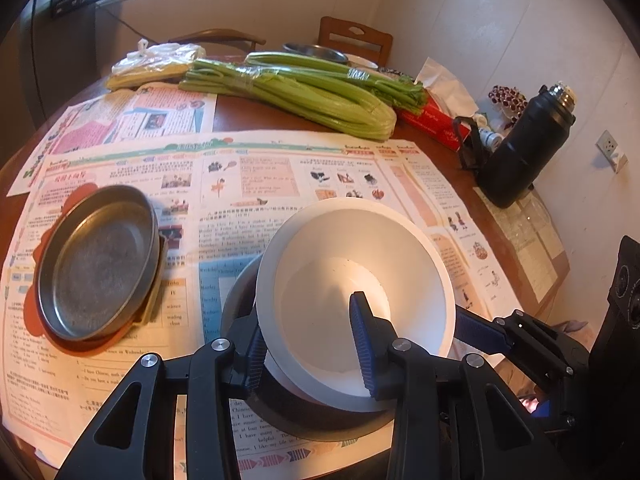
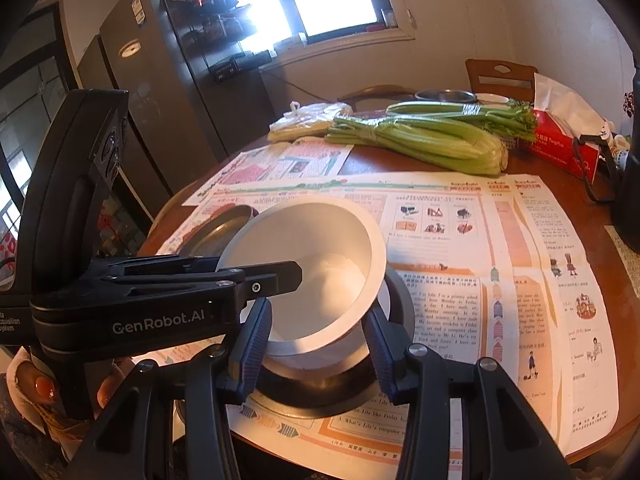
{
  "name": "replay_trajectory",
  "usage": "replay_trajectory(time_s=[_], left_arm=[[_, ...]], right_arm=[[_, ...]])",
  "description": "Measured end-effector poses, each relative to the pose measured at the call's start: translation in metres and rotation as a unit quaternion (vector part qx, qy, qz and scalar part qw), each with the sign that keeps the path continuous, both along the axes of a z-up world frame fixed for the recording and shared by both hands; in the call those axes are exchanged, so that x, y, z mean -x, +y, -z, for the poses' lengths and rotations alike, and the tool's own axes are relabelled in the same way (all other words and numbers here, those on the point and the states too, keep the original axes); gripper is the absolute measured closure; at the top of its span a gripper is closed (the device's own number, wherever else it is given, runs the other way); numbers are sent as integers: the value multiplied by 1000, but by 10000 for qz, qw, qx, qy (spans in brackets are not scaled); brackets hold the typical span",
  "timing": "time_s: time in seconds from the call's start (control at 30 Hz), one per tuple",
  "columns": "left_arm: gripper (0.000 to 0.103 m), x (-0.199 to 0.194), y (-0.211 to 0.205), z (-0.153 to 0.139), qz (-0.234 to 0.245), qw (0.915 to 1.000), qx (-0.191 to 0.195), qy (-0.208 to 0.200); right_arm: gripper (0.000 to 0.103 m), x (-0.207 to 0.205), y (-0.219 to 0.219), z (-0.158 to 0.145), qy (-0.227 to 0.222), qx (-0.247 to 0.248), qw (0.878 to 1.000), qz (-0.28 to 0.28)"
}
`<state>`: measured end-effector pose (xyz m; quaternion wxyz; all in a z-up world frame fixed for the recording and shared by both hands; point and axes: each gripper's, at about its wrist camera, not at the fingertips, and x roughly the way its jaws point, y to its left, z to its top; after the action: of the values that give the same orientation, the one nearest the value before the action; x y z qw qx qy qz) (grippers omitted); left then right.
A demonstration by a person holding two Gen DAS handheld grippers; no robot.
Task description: Organize plates and bowls
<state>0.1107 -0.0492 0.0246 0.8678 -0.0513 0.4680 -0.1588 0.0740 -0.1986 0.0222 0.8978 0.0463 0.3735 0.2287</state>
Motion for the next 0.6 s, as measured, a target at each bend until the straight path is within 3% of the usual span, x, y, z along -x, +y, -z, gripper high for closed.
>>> replay_trajectory(time_s=[0.6], left_arm=[[64,4,2,8,-145,9994,-276,-148]], right_arm=[[56,-7,1,16,180,196,9996,55]])
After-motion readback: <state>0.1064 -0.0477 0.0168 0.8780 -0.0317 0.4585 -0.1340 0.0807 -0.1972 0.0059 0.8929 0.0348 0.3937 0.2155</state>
